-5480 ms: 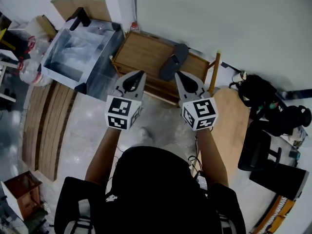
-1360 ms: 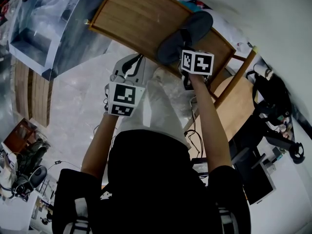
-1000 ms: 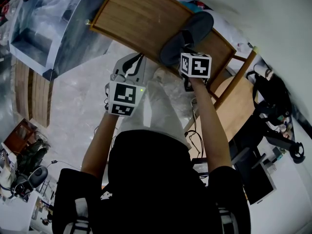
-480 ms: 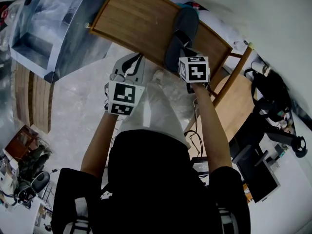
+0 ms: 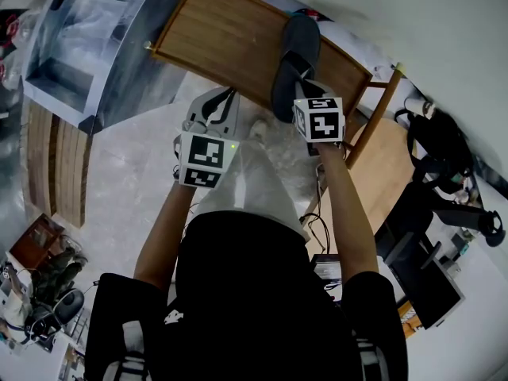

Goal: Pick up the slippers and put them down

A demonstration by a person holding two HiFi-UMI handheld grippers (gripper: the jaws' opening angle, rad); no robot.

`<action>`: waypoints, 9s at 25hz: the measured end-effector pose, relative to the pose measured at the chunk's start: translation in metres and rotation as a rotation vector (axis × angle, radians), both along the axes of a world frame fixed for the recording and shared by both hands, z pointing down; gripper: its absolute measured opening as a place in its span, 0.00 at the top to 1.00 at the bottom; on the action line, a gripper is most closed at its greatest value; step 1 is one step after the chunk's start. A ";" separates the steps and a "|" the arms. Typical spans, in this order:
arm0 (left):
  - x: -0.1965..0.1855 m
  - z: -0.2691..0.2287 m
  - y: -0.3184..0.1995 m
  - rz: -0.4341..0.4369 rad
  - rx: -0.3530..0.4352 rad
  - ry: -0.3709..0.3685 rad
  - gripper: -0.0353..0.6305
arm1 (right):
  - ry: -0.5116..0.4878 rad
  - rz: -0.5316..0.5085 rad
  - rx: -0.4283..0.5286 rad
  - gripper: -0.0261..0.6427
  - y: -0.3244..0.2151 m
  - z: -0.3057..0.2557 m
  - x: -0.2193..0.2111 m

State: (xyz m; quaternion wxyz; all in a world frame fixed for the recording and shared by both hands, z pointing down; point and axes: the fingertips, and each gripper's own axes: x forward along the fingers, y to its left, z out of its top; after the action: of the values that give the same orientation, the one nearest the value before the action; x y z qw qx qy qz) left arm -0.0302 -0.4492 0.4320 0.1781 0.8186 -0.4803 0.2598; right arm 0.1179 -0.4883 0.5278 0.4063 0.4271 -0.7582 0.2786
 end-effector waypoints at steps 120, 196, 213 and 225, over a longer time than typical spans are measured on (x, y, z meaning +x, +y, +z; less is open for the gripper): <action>0.025 -0.140 0.432 -0.117 0.273 -0.043 0.93 | -0.146 -0.180 0.453 0.95 0.427 -0.205 0.016; -0.105 0.404 0.406 -0.109 0.170 0.042 0.93 | -0.138 -0.192 0.338 0.95 0.423 0.314 -0.138; -0.099 0.490 0.398 -0.061 0.237 0.053 0.93 | -0.105 -0.188 0.337 0.94 0.408 0.421 -0.148; -0.107 0.531 0.408 -0.061 0.233 0.021 0.93 | -0.087 -0.177 0.265 0.95 0.413 0.503 -0.151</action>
State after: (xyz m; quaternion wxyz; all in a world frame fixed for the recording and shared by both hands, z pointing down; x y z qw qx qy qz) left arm -0.1376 -0.0414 0.9631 0.0948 0.8215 -0.5299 0.1880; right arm -0.0329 -0.0749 1.0308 0.3362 0.3958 -0.8399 0.1576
